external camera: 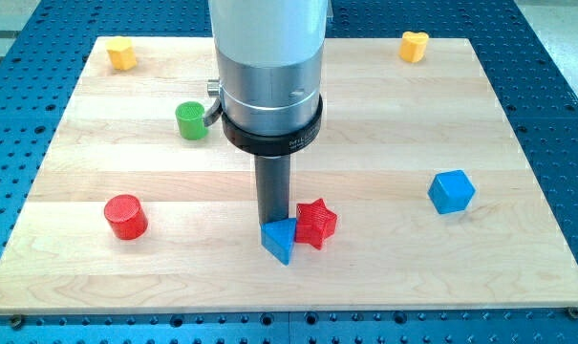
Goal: Move the red star diagonal to the triangle
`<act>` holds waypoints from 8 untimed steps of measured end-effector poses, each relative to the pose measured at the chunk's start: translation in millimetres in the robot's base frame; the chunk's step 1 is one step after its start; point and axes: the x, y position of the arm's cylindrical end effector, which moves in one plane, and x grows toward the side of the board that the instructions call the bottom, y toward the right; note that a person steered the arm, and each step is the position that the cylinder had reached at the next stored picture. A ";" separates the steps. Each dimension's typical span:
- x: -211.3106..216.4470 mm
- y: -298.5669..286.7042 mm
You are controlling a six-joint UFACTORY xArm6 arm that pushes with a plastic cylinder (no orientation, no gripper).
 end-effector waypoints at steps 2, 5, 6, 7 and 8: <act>-3.0 70.8; -78.4 126.0; -36.5 159.6; 42.8 158.2; 61.6 121.4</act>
